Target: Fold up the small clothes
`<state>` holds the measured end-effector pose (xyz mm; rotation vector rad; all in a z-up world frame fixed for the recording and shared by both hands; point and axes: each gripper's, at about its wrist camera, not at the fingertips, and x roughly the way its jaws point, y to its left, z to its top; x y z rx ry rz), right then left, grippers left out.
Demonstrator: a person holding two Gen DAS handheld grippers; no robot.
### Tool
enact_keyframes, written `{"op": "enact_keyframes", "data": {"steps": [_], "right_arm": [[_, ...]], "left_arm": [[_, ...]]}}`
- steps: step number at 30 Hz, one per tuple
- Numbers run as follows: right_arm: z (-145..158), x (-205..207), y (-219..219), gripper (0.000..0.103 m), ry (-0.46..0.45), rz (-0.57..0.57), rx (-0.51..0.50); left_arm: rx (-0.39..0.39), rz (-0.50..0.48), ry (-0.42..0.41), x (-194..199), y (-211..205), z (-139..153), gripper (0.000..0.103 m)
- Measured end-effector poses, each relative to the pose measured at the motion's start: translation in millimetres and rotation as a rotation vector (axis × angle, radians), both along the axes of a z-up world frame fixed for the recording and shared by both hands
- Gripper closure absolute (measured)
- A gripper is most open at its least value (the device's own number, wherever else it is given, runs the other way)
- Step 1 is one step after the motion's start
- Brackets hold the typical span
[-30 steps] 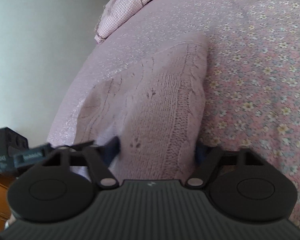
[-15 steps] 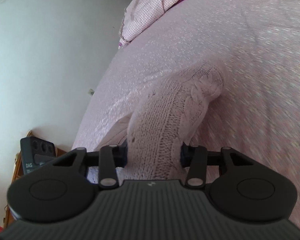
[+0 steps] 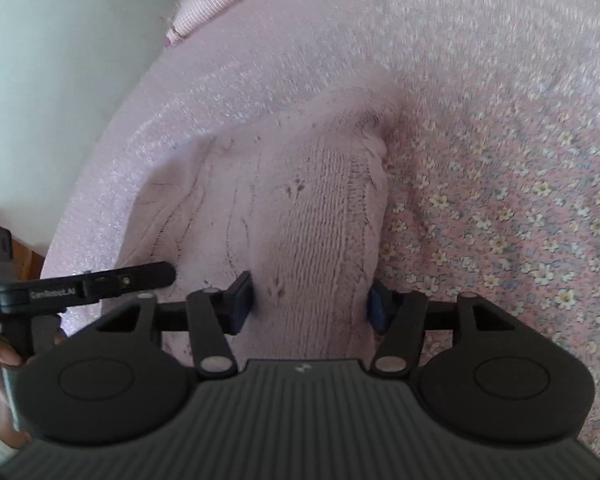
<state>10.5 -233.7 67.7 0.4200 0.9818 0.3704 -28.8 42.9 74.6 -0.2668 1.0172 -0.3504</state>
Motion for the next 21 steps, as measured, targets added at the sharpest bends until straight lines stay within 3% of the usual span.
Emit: {"op": "enact_keyframes", "data": {"steps": [4, 7, 10, 15, 21], "right_arm": [[15.8, -13.6, -5.0, 0.043, -0.061, -0.023, -0.06], [32.8, -32.6, 0.1, 0.049, -0.171, -0.029, -0.146], [40.4, -41.3, 4.7, 0.076, -0.235, -0.023, -0.193], [16.7, -34.2, 15.7, 0.077, -0.198, 0.014, -0.253], [13.7, -26.2, 18.9, 0.076, -0.203, 0.003, -0.259]], "left_arm": [[0.095, 0.033, -0.046, -12.7, -2.3, 15.1, 0.039], [0.164, 0.052, -0.079, -21.5, -4.1, 23.1, 0.038], [0.223, 0.058, -0.094, -27.1, -5.7, 20.3, 0.037], [0.251, 0.079, -0.1, -20.4, -4.9, 10.7, 0.027], [0.252, 0.088, -0.112, -21.0, -5.9, 11.7, 0.025]]}}
